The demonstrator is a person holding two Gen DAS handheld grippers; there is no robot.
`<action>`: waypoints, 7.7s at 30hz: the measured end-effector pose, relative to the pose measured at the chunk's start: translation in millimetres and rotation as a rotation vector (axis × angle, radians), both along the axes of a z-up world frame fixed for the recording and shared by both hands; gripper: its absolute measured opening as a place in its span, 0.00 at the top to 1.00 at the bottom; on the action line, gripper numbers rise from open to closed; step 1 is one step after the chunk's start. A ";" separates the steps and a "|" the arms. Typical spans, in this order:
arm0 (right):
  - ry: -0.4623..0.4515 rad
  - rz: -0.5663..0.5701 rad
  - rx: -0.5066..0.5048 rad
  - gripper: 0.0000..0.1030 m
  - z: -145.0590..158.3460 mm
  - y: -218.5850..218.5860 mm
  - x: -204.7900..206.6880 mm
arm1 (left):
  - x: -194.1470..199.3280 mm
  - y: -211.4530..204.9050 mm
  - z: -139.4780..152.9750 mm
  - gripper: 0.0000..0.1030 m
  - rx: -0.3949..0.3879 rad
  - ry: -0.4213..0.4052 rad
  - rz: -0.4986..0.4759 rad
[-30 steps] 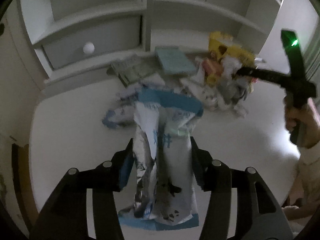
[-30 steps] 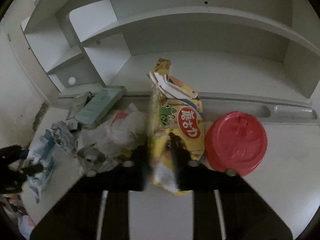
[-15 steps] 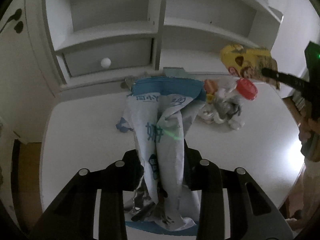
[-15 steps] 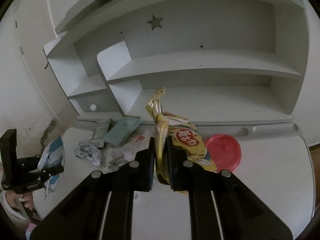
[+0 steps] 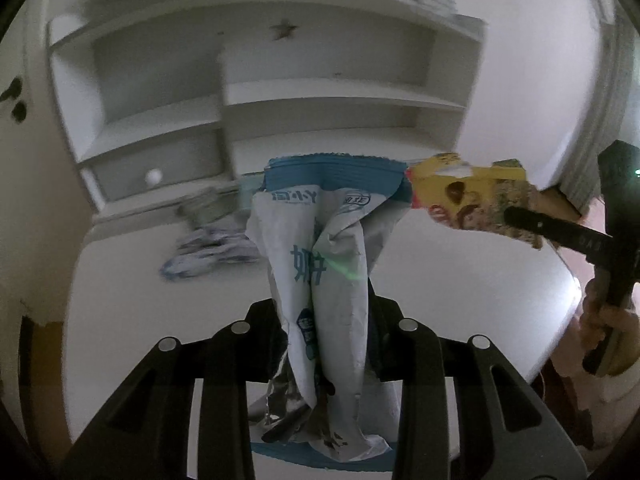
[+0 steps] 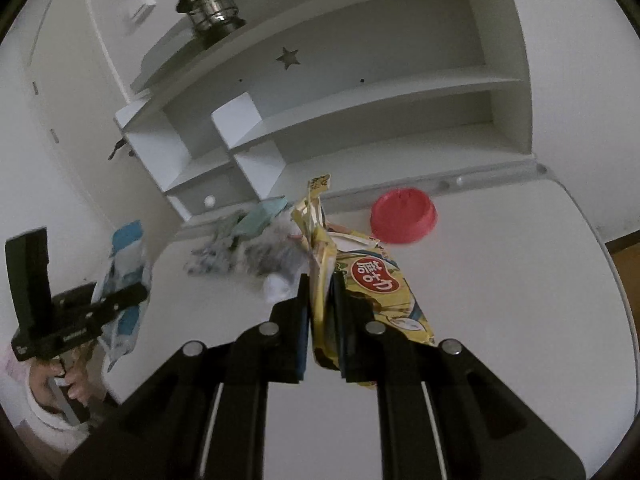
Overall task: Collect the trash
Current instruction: 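Carry both items over the bin and release them from both tools, then grasp the blue plastic bag with left tool while right tool grasps the red lid, then carry the bag and red lid over the bin and open both tools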
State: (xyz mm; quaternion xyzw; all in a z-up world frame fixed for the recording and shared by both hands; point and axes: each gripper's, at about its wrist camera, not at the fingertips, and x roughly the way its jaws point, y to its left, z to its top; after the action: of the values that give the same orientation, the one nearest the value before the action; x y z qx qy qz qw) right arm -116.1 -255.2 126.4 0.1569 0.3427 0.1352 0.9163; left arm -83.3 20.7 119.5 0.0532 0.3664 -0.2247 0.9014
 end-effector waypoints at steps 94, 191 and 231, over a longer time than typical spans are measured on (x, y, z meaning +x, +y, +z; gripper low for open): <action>0.046 -0.190 -0.345 0.05 -50.8 0.3 35.3 | 125.4 79.4 -67.5 0.07 0.383 -0.046 -0.075; 0.110 -0.165 -0.444 0.21 -70.9 18.5 167.3 | 181.2 136.4 -80.2 0.62 0.011 0.076 0.309; 0.762 -0.750 0.392 0.22 -367.1 -385.3 -395.8 | -254.3 -532.5 -355.9 0.62 0.559 0.586 -0.877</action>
State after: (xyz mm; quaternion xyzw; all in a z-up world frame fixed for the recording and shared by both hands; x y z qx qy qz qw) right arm -511.9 -640.5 -240.6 0.4725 0.5384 -0.2044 0.6671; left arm -337.6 -511.8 -236.4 0.3706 0.5890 -0.4764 0.5374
